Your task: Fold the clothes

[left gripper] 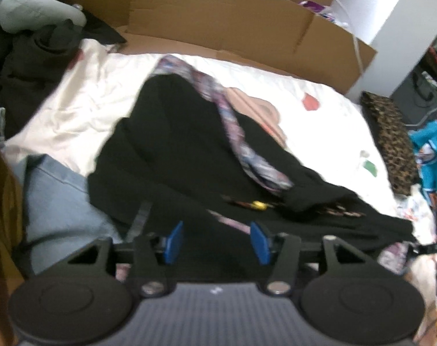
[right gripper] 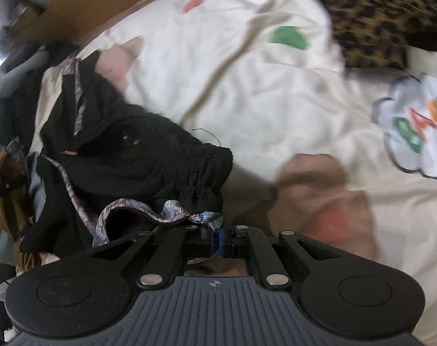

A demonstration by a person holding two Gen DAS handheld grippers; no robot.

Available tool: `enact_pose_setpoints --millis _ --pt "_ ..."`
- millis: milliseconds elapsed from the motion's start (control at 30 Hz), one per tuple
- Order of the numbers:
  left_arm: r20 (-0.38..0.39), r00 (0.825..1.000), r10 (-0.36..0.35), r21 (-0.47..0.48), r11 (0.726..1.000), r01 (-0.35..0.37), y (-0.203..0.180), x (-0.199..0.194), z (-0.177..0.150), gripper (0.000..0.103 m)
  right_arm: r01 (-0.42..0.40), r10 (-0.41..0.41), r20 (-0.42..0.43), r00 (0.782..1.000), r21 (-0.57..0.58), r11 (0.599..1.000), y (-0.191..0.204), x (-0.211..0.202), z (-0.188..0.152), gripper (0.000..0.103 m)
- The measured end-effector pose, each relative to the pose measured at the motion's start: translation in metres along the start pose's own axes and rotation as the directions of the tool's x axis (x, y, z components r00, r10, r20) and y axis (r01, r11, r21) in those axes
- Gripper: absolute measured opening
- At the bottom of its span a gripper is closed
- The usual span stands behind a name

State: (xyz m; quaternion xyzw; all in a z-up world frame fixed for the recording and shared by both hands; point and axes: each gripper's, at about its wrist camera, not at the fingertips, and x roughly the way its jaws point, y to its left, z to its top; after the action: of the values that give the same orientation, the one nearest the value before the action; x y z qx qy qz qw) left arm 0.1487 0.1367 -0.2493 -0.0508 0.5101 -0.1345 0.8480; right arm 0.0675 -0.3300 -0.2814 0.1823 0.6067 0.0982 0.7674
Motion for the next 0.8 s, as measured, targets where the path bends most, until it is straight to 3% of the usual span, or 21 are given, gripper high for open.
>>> enact_pose_setpoints --millis 333,633,800 --pt "-0.040 0.998 0.040 -0.091 0.995 -0.044 0.001 0.011 0.018 0.058 -0.001 -0.005 0.105 0.994 0.061 0.998 -0.059 -0.035 -0.001 0.001" --pt "-0.060 0.994 0.094 -0.033 0.995 -0.096 -0.008 0.005 0.054 0.064 0.029 -0.044 0.164 0.986 0.092 0.995 -0.109 -0.047 0.010 0.001" --pt "-0.063 0.988 0.139 -0.006 0.990 -0.139 -0.008 0.014 0.075 0.069 0.010 -0.026 0.176 0.984 0.092 0.996 -0.113 -0.041 0.009 0.001"
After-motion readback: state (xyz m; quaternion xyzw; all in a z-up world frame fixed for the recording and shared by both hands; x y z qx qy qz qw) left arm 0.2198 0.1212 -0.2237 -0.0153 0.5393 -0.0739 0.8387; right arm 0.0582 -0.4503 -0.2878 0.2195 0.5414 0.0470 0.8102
